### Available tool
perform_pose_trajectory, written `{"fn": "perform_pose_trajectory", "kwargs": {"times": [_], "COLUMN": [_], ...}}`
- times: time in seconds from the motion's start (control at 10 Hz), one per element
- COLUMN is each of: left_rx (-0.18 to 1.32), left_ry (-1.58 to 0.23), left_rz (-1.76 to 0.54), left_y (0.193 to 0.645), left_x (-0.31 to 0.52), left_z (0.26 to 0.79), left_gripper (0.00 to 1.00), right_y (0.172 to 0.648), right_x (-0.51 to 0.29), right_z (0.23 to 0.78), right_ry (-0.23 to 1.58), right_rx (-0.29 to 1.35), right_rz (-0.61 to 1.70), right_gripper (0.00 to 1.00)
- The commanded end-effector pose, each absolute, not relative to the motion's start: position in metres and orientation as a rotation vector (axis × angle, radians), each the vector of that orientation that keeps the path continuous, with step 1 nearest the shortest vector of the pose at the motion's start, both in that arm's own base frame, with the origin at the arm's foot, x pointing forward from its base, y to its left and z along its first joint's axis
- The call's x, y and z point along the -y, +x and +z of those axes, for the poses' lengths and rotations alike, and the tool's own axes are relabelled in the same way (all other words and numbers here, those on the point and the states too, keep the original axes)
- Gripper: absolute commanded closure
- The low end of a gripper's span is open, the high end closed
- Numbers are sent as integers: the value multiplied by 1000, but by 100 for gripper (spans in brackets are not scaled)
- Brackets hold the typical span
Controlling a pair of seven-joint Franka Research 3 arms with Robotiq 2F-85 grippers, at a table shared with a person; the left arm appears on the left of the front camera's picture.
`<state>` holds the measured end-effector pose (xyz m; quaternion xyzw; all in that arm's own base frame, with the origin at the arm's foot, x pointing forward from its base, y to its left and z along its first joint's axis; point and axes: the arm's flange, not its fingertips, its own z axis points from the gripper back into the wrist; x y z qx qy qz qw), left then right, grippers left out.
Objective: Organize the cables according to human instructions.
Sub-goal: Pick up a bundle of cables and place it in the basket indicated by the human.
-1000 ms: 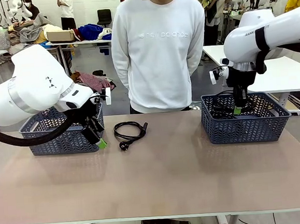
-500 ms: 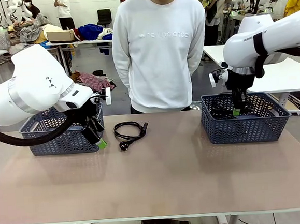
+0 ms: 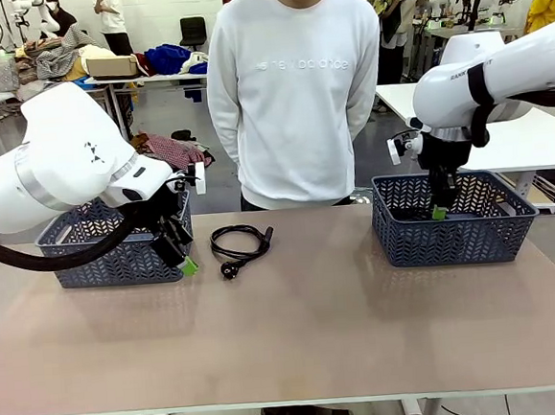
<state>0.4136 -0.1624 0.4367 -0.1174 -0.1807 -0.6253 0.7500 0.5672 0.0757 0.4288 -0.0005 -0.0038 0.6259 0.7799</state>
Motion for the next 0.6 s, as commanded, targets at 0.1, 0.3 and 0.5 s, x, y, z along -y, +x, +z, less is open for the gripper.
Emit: {"fn": "perform_pose_trajectory", "kwargs": {"times": [0.1, 0.3, 0.5], "left_rx": [406, 406, 406], "left_ry": [-261, -261, -261], "left_rz": [-1352, -1352, -1352], "left_y": [413, 413, 413], "left_x": [161, 161, 161], "left_z": [437, 437, 437], "left_gripper": [0, 0, 0], "right_y": [571, 575, 580], "right_x": [-69, -68, -68], "right_z": [432, 436, 441], "right_ry": [30, 28, 33], "right_rx": [25, 27, 36], "right_rz": [1347, 1333, 1319], "right_gripper": [24, 4, 0]}}
